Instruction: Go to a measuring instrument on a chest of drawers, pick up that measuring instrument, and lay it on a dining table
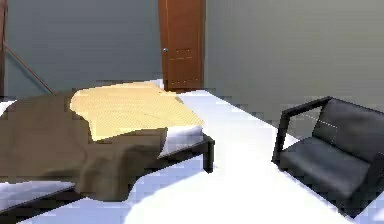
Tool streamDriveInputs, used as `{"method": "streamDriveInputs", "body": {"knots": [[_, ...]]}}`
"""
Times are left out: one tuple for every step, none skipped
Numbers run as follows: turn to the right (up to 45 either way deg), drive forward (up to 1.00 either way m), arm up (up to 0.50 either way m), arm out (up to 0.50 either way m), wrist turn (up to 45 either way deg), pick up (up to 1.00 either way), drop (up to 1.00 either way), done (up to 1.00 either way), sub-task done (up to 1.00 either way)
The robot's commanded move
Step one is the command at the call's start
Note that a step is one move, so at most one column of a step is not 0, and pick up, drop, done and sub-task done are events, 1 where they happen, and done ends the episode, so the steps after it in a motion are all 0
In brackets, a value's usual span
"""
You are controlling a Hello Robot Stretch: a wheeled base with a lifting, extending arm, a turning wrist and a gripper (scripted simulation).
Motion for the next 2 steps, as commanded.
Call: {"method": "streamDriveInputs", "body": {"knots": [[24.0, 0.00, 0.00, 0.00, 0.0, 0.00, 0.00, 0.00, 0.00], [0.0, 0.20, 0.00, 0.00, 0.0, 0.00, 0.00, 0.00, 0.00]]}}
